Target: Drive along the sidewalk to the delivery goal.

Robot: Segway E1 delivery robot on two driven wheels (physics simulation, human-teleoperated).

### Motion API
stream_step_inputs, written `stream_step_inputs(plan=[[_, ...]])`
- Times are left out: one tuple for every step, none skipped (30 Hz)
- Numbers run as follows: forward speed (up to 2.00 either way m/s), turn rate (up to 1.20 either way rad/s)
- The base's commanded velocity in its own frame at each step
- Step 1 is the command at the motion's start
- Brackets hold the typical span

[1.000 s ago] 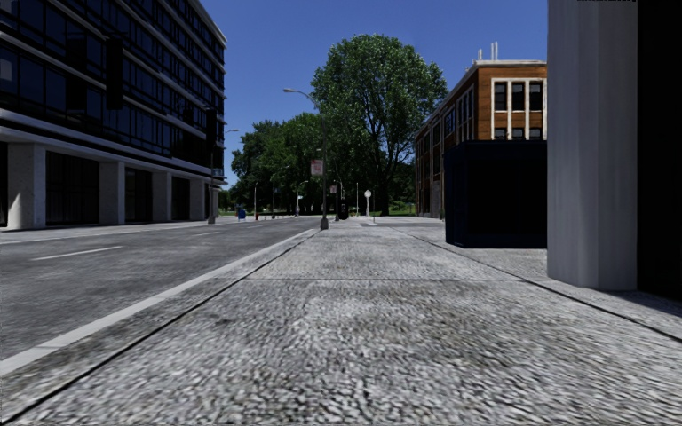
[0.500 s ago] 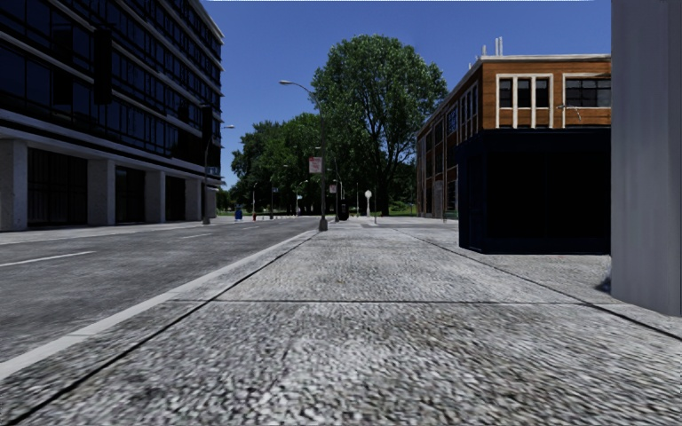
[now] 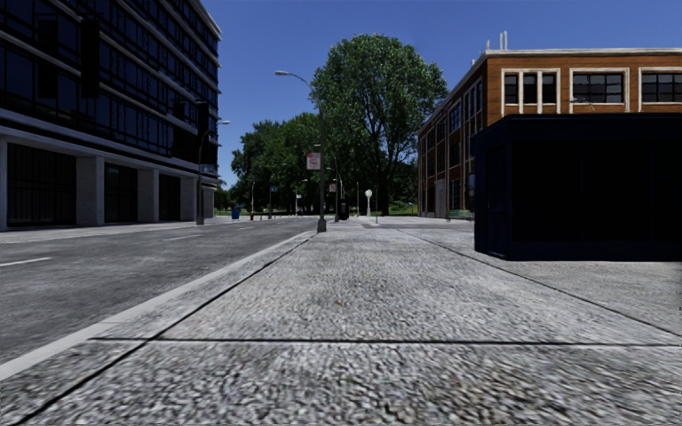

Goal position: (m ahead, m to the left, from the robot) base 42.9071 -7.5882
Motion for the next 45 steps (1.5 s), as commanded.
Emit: stream_step_inputs(plan=[[1.84, 0.00], [1.84, 0.00], [1.84, 0.00], [1.84, 0.00], [1.84, 0.00], [1.84, 0.00], [1.84, 0.00], [1.89, 0.00], [1.96, 0.00], [1.99, 0.00], [1.97, 0.00], [1.97, 0.00], [1.97, 0.00], [1.97, 0.00], [1.97, 0.00], [1.97, 0.00], [1.97, 0.00], [1.97, 0.00], [1.97, 0.00], [1.97, 0.00], [1.97, 0.00], [1.97, 0.00], [1.97, 0.00], [1.97, 0.00], [1.97, 0.00], [1.97, 0.00], [1.97, 0.00], [1.97, 0.00], [1.97, 0.00], [1.97, 0.00], [1.97, 0.00], [1.97, 0.00], [1.97, 0.00], [1.97, 0.00], [1.97, 0.00], [1.96, 0.00], [1.96, 0.00], [1.96, 0.00], [1.96, -0.04], [1.96, -0.04], [1.96, -0.08], [1.96, -0.08], [1.96, -0.08], [1.96, -0.08], [1.96, -0.08]])
